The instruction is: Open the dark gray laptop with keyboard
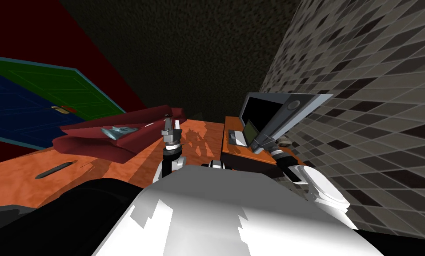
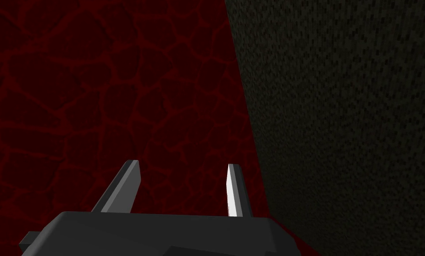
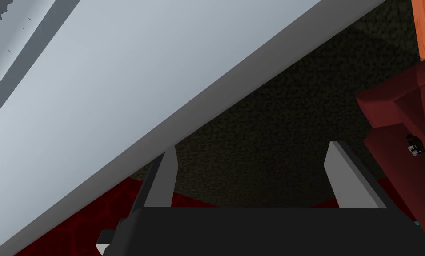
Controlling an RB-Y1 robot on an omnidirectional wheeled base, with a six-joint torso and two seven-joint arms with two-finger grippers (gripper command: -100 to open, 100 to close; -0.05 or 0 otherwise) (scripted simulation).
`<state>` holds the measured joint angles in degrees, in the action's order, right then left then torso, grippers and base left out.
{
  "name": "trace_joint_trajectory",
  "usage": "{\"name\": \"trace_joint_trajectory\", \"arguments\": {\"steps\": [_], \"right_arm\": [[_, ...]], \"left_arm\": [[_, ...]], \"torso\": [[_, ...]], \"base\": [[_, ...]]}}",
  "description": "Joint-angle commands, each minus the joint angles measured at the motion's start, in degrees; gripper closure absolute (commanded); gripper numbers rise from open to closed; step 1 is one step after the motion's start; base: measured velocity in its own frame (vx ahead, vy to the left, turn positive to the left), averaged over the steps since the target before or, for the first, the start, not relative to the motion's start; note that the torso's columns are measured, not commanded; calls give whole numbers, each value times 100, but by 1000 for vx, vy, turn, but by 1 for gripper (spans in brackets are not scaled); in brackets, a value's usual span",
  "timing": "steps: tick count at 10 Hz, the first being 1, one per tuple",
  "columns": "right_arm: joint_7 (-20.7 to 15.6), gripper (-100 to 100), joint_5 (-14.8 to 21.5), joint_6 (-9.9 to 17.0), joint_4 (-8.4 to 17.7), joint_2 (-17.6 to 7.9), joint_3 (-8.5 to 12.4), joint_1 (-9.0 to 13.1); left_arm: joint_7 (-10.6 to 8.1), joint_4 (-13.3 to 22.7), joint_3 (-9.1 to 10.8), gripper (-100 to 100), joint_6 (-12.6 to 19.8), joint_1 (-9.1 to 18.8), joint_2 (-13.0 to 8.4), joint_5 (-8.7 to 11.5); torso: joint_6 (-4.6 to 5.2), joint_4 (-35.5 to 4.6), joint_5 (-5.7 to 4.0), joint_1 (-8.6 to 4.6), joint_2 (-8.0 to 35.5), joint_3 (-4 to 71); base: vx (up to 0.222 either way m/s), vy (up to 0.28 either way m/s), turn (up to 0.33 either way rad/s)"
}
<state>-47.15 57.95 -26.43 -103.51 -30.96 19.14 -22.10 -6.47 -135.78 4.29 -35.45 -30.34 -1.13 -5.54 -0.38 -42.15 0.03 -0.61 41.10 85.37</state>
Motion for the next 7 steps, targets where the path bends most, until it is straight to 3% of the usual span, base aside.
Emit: {"name": "trace_joint_trajectory", "arguments": {"steps": [1,2,3,6,7], "right_arm": [[109,-100,2,29,-28,-168,61,-43],[33,-100,4,-11,-46,-79,26,-70],[51,100,2,-5,-52,-89,34,-74],[-282,100,535,348,381,-390,216,-10],[-282,100,535,348,381,-390,216,-10]], "left_arm": [[0,0,0,0,0,0,0,0],[0,0,0,0,0,-2,0,0],[0,-1,0,0,-1,-2,0,0],[0,0,-1,0,0,2,1,0],[0,0,-2,0,0,2,1,0]], "torso": [[9,2,-3,7,14,-9],[19,7,-3,43,22,-19],[31,-1,-5,47,75,-50],[25,-12,-4,69,117,-80],[36,-16,4,89,129,-85]], "base": [[64,88,-2],[49,52,-2],[5,9,-23],[-99,119,345],[-110,159,128]]}}
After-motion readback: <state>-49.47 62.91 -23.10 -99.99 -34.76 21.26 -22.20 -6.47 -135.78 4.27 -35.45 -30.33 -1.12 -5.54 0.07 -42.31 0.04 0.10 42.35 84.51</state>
